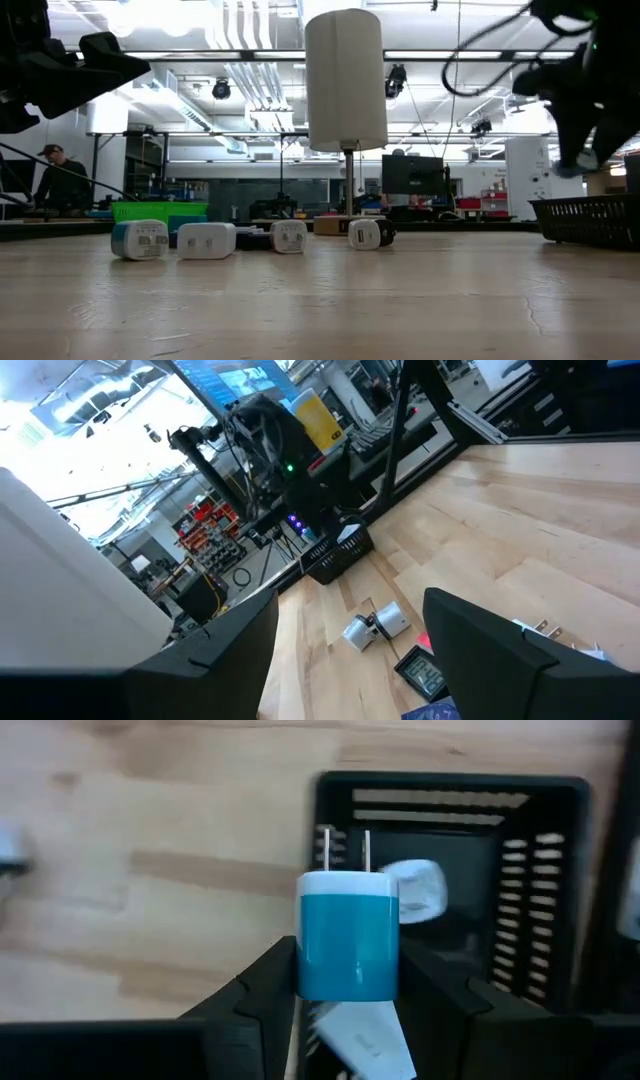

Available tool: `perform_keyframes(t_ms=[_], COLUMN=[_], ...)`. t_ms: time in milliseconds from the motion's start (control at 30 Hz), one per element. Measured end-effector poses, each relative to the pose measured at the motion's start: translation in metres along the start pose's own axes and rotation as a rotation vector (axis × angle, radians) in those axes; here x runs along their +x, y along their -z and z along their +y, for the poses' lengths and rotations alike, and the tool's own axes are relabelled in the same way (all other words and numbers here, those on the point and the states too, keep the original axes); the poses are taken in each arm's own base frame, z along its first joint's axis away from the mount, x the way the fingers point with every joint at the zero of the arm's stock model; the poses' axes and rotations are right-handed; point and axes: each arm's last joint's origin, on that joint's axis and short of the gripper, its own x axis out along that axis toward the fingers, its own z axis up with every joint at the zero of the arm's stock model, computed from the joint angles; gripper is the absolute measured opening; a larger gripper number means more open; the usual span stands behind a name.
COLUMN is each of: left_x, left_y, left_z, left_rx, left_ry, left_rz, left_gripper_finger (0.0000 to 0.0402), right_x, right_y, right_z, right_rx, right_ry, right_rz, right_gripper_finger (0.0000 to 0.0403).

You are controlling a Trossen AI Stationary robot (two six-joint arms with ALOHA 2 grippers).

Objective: Pick & Place Office items
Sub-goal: Put the top right blue charger adapter into the black bin

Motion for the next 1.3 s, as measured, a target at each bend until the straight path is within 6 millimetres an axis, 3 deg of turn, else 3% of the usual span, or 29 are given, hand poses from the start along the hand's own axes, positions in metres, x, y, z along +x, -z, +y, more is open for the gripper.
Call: perform_keyframes(t_ms=[433, 1067, 1300], left_x=[0.000, 0.000, 0.000], left_y=[0.000, 0.000, 0.000], left_z=[0.000, 0.000, 0.000], left_rx=[0.000, 0.000, 0.000], left_ry=[0.000, 0.000, 0.000], left_rz=[0.000, 0.000, 0.000], left_gripper_finger=[0.0257, 0.0257, 0.0257], right_x=[0.018, 0.027, 0.028], right_y=[-0.005, -0.011, -0.012], right_z=[0.006, 0.012, 0.012], right_rx=[0.078, 0.129, 0.123], right_ry=[0.092, 0.118, 0.118], right_rz=[-0.032, 0.070, 0.069], right_gripper_finger=[0.0139, 0.0140, 0.0164])
